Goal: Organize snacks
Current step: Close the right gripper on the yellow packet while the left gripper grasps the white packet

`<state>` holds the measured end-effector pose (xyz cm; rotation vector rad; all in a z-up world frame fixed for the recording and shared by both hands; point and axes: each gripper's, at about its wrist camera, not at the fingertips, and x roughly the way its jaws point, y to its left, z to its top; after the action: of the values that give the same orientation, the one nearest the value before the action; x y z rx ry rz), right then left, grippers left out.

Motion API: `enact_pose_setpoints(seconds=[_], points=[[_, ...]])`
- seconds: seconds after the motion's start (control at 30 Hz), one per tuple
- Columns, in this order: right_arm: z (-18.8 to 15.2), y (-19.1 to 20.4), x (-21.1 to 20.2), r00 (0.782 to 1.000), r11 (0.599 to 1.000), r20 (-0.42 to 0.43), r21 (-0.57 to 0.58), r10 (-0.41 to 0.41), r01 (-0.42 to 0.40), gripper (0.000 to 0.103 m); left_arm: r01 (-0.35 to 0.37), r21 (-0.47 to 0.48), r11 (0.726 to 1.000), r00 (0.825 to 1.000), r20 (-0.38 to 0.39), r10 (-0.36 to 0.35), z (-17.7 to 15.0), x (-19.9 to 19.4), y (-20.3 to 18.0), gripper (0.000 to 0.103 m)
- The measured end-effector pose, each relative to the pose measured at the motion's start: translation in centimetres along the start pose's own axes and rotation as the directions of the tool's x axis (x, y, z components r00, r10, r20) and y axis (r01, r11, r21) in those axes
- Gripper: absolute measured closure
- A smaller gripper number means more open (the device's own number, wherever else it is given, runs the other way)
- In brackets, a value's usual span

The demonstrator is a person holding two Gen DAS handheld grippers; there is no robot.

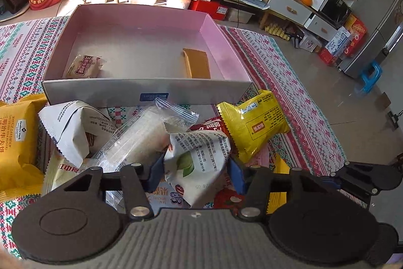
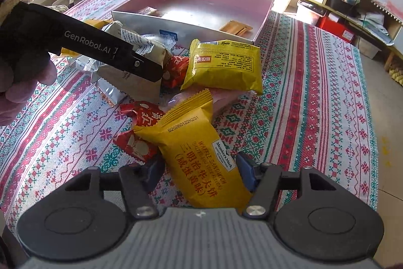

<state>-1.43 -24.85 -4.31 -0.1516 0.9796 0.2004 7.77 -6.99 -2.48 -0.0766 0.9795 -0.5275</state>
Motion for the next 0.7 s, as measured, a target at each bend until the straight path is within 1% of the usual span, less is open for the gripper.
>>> enact_pose_setpoints(seconds=[0.07, 0.2, 0.33, 0.53, 0.7], points=[[0.0, 0.1, -0.1, 1.0, 1.0, 0.002, -0.01, -0.004, 0.004, 0.057, -0.002, 0.002, 1.0, 1.0, -0.003, 0.002, 0.0, -0.1, 0.0, 0.045], [0.2, 0.3, -0.3, 1.0, 1.0, 0.0, -0.01, 0.002, -0.002, 0.065, -0.004, 0.009, 1.0, 1.0, -0.008, 0.004, 0.0, -0.3, 0.1, 0.047], [0.5, 0.4, -0.6, 1.0, 1.0, 0.002, -0.011, 0.008, -0.008, 0.066, -0.005, 0.02, 1.0, 1.0, -0.021, 0.005, -0.1, -0.5, 0.0, 0.047], [1.1, 0.2, -1.6, 0.999, 1.0, 0.031, 0.006, 0.017, -0.017, 0.066, -0.004, 0.024, 1.0, 1.0, -0.03, 0.005, -0.1, -1.2, 0.2, 0.048], [1.9, -0.3, -2.3, 0.998, 0.999, 0.056, 0.044, 0.022, -0.024, 0.067, 0.0, 0.025, 1.0, 1.0, -0.025, 0.001, 0.1, -2.1, 0.3, 0.048]])
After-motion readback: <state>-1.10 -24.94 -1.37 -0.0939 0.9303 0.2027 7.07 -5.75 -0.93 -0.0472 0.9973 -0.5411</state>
